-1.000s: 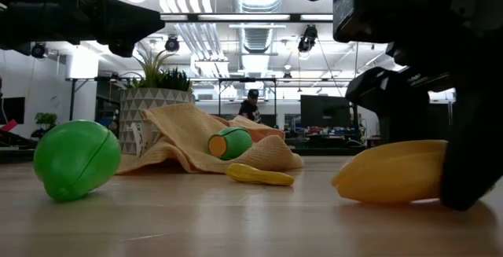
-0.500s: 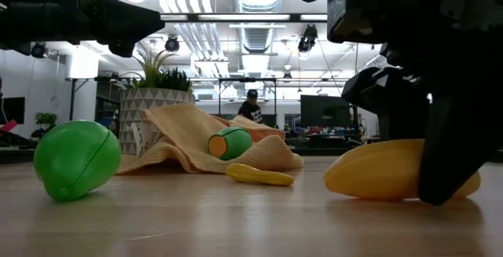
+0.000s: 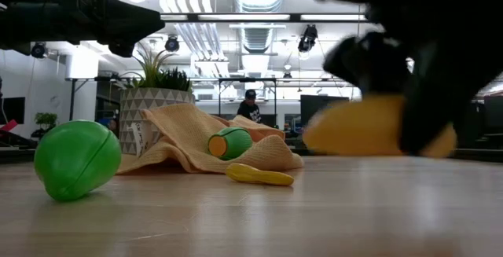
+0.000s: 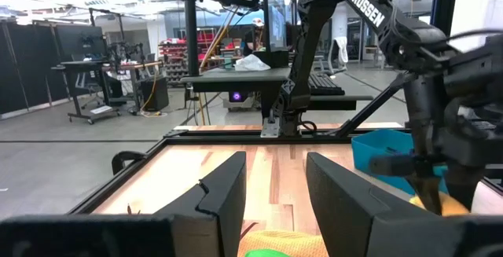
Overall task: Pick and placing Produce into tupperware
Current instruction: Put the banana into the blue bin
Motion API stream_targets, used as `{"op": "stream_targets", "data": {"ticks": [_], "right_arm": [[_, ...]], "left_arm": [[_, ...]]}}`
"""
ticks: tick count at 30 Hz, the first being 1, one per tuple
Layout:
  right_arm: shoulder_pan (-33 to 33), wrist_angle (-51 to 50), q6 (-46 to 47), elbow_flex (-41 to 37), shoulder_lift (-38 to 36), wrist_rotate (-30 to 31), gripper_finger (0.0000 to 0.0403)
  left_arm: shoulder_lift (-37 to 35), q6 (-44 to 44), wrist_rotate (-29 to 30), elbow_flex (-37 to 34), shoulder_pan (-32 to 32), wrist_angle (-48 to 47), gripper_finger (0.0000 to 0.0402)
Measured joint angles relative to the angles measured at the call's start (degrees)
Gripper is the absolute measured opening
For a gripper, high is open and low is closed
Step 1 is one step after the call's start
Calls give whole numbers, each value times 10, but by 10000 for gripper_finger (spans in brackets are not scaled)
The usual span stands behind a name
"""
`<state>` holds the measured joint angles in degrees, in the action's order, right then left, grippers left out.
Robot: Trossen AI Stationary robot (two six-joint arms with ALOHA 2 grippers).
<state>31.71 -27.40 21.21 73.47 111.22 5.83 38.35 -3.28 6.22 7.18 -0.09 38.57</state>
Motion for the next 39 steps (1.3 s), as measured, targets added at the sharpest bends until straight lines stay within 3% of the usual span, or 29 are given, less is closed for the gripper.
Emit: {"op": "stream_targets", "data": {"ticks": [8,20,39], "right_arm": [[-5,-92,-15,38,-37,17,143],[12,-192,63,54,-105,17,142],[119,-375,307,50,-156,38,142]], "left_arm": [[0,0,0,0,0,0,121],[0,0,0,0,0,-1,121],[6,0,-2,0,0,0,121]]}}
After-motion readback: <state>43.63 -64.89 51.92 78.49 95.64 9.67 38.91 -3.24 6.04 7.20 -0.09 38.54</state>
